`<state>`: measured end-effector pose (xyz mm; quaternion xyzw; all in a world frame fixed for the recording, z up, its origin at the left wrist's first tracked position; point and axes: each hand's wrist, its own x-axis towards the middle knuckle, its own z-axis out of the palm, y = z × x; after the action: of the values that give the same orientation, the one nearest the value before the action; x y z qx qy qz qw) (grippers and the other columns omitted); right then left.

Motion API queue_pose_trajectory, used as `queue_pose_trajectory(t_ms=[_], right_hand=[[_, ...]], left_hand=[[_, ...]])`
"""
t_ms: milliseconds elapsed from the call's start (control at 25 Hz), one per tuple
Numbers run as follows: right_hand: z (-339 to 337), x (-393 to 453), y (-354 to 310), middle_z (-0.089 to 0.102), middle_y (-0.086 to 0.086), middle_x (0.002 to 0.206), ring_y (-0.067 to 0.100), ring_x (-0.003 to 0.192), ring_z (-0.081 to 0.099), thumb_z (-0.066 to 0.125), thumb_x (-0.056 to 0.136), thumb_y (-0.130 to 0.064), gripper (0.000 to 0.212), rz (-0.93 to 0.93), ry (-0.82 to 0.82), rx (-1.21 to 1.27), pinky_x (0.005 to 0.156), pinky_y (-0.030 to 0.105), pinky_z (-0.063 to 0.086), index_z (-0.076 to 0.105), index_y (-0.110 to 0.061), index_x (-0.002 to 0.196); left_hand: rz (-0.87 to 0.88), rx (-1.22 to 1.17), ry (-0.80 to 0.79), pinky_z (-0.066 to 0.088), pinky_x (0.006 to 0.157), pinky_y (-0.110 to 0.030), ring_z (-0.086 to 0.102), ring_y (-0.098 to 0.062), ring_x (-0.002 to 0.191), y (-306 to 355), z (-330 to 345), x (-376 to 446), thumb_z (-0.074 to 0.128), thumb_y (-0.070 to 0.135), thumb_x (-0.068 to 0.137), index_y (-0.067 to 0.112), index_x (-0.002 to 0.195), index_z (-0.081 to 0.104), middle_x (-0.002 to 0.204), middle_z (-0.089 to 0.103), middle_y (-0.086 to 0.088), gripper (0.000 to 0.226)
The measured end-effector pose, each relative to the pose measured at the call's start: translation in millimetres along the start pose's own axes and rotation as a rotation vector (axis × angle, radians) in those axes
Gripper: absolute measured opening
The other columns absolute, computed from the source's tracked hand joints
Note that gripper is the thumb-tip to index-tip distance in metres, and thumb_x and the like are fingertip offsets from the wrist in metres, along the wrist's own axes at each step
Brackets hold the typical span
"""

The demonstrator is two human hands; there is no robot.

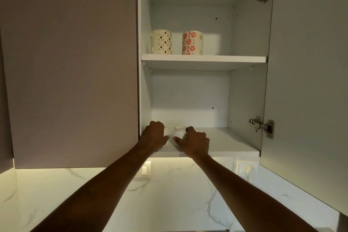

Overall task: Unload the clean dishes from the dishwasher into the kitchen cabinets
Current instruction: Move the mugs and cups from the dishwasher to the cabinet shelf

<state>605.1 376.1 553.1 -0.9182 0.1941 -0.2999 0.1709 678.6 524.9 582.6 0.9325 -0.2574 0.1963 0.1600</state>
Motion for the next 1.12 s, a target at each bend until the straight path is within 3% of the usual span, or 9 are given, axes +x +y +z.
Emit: queue_pose_trajectory(t_ms=[120,200,320,400,520,640,760,880,1120], right_hand=[[-1,-17,8,0.065,0.006,0.136,0.034,0.127,0.056,0.056,0.086,-0.078,0.086,-0.122,0.157,0.01,0.107,0.045,0.044,0.048,-0.017,0.147],[-2,-44,24,0.058,0.005,0.143,0.03,0.131,0.051,0.053,0.093,-0.066,0.072,-0.244,0.312,0.009,0.109,0.047,0.044,0.05,-0.018,0.146],[-1,-105,61,0.054,0.003,0.146,0.026,0.136,0.047,0.057,0.097,-0.049,0.051,-0.282,0.445,0.066,0.113,0.042,0.039,0.056,-0.02,0.139],[6,-162,101,0.053,0.003,0.147,0.023,0.138,0.046,0.06,0.097,-0.046,0.046,-0.235,0.43,0.092,0.115,0.038,0.035,0.059,-0.021,0.136],[7,-266,178,0.051,-0.001,0.148,0.021,0.138,0.045,0.061,0.093,-0.046,0.044,-0.12,0.28,0.004,0.113,0.037,0.034,0.061,-0.025,0.132],[-11,-386,266,0.055,-0.004,0.142,0.022,0.131,0.048,0.059,0.092,-0.049,0.04,0.146,0.182,-0.034,0.11,0.039,0.039,0.063,-0.028,0.126],[-33,-498,337,0.053,-0.003,0.137,0.026,0.126,0.051,0.054,0.092,-0.054,0.04,0.433,-0.094,-0.078,0.105,0.042,0.041,0.059,-0.031,0.124],[-62,-615,393,0.052,0.002,0.136,0.029,0.129,0.05,0.054,0.094,-0.053,0.039,0.675,-0.345,-0.07,0.107,0.046,0.041,0.055,-0.028,0.124],[-92,-792,455,0.057,0.003,0.14,0.026,0.13,0.054,0.058,0.098,-0.047,0.04,0.974,-0.346,0.033,0.107,0.039,0.047,0.056,-0.029,0.133]], left_hand=[[0.023,0.075,0.031,0.046,0.104,-0.039,0.053,-0.029,0.126,5,-7,-9,0.059,0.052,0.098,0.007,0.141,0.051,0.135,0.055,-0.014,0.062],[0.04,0.043,0.152,0.05,0.103,-0.041,0.052,-0.032,0.129,18,-9,-30,0.063,0.045,0.097,0.003,0.147,0.044,0.142,0.05,-0.016,0.068],[0.312,-0.162,0.534,0.056,0.089,-0.039,0.059,-0.025,0.117,50,9,-100,0.064,0.029,0.097,0.014,0.134,0.058,0.133,0.06,-0.005,0.04],[0.491,-0.227,0.579,0.053,0.081,-0.037,0.059,-0.022,0.107,68,46,-155,0.064,0.024,0.096,0.018,0.12,0.065,0.121,0.065,0.0,0.025],[0.565,-0.264,0.291,0.051,0.086,-0.038,0.059,-0.023,0.114,94,123,-231,0.068,0.023,0.092,0.021,0.126,0.062,0.13,0.061,0.003,0.035],[0.564,-0.34,-0.006,0.05,0.094,-0.045,0.057,-0.028,0.121,138,188,-310,0.069,0.028,0.084,0.022,0.13,0.061,0.139,0.058,0.0,0.047],[0.577,-0.303,-0.221,0.051,0.099,-0.046,0.059,-0.03,0.125,183,222,-378,0.063,0.037,0.081,0.022,0.129,0.063,0.14,0.06,-0.004,0.05],[0.578,-0.255,-0.421,0.05,0.103,-0.043,0.058,-0.029,0.128,231,242,-453,0.072,0.03,0.084,0.022,0.136,0.062,0.143,0.058,-0.004,0.053],[0.702,-0.203,-0.731,0.049,0.105,-0.036,0.059,-0.027,0.125,303,290,-564,0.074,0.023,0.09,0.013,0.144,0.051,0.141,0.055,-0.007,0.059]])
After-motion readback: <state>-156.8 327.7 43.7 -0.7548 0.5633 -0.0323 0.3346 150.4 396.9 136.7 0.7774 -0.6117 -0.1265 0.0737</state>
